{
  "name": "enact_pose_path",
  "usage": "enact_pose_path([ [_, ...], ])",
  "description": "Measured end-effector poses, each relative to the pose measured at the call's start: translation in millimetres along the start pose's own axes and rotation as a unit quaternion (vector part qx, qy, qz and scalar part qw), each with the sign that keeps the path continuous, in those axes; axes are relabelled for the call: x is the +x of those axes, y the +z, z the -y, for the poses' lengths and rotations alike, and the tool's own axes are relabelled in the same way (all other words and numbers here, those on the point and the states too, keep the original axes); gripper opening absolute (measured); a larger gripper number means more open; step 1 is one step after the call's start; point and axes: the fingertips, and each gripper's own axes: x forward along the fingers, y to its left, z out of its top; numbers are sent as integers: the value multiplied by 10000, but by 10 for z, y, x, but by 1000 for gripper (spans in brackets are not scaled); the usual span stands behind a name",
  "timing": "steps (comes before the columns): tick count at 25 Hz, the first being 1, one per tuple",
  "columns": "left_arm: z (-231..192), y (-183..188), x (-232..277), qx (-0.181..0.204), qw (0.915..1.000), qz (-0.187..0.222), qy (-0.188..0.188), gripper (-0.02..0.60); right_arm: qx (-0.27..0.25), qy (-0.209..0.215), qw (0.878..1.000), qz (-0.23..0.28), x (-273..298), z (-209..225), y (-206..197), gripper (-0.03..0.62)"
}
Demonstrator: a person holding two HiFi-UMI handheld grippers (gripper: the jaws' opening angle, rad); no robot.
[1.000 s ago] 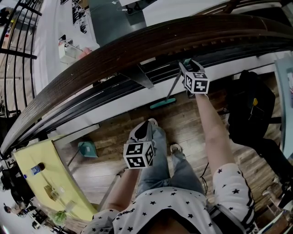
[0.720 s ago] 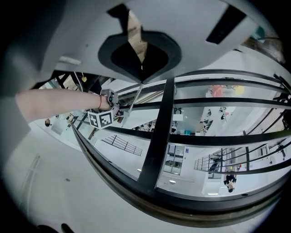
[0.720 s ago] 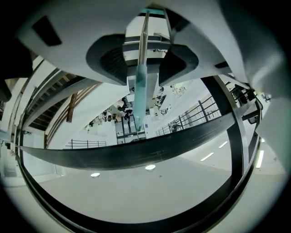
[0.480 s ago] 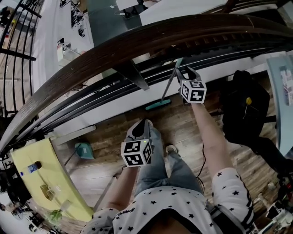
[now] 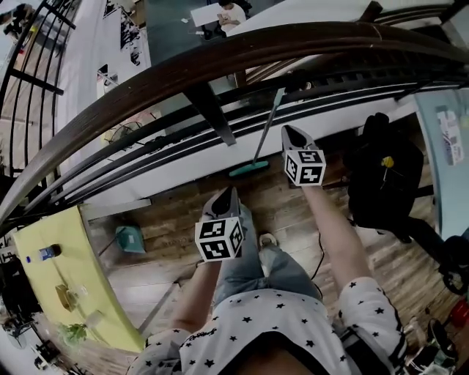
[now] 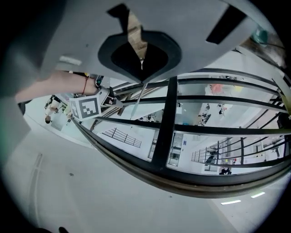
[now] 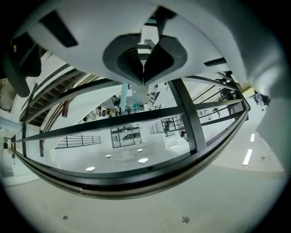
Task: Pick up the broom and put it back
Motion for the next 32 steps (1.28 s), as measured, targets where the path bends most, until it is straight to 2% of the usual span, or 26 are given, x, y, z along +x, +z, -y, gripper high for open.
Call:
enact_pose_path([
  [17, 411, -134, -688, -55, 9988, 466, 102, 11, -269, 745, 9959, 439, -1532, -803, 191, -6],
  [26, 660, -311, -1120, -58, 9981, 586, 158, 12, -124, 997, 9938, 474, -2263, -1133, 128, -6],
  [32, 768, -459, -1375, -106, 9974, 691, 197, 12, -370, 1221, 9903, 549, -2661, -1340, 87, -6],
])
